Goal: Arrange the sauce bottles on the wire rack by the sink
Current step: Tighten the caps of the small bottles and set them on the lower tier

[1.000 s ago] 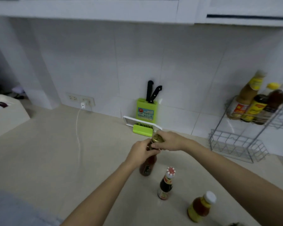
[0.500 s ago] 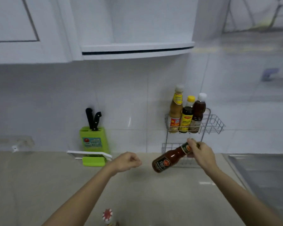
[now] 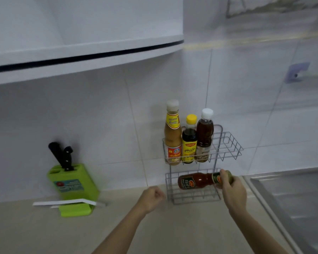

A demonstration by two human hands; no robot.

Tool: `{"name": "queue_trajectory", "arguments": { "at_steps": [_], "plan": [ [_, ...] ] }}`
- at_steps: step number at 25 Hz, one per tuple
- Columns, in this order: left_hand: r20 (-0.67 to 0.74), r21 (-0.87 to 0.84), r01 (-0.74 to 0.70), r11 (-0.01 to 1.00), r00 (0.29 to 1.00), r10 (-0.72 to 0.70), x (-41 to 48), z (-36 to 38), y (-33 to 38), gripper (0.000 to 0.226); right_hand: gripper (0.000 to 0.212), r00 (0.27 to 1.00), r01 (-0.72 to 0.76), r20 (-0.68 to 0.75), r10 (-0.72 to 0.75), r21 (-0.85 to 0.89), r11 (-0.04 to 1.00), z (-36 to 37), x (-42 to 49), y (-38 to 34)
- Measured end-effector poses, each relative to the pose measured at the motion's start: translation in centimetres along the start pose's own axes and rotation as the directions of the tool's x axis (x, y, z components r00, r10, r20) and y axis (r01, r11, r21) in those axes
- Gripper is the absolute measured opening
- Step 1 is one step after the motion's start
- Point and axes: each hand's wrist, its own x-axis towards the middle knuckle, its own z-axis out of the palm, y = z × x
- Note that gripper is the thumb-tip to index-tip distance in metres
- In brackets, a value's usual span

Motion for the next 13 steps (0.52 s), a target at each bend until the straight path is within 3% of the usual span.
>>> {"name": "queue_trajectory", "arguments": {
  "at_steps": [4,7,11,13],
  "plan": [
    [0.016,-0.018,0.100,0.995,0.995,-0.100,2.8,0.4,-1.4,0.024,0.033,0.964,0.248,0.125,-0.233,-0.121,0.961,2.4,1.2,-0.9],
    [0.069,0.001,0.125,0.992,0.990,-0.125,3.7,1.5,-2.6,0.042,0.028,0.868,0.452,0.317,-0.383,-0.183,0.873,5.2,1.5,-0.7],
    [0.176,-0.119,0.176,0.977,0.972,-0.154,4.2,3.1,-2.7,0.071,0.058,0.660,0.671,0.547,-0.515,-0.120,0.732,8.9,1.4,-1.1],
    [0.207,-0.158,0.158,0.975,0.970,-0.124,4.4,3.5,-2.1,0.075,0.069,0.647,0.624,0.610,-0.458,-0.078,0.778,10.1,1.2,-1.3]
  ]
}}
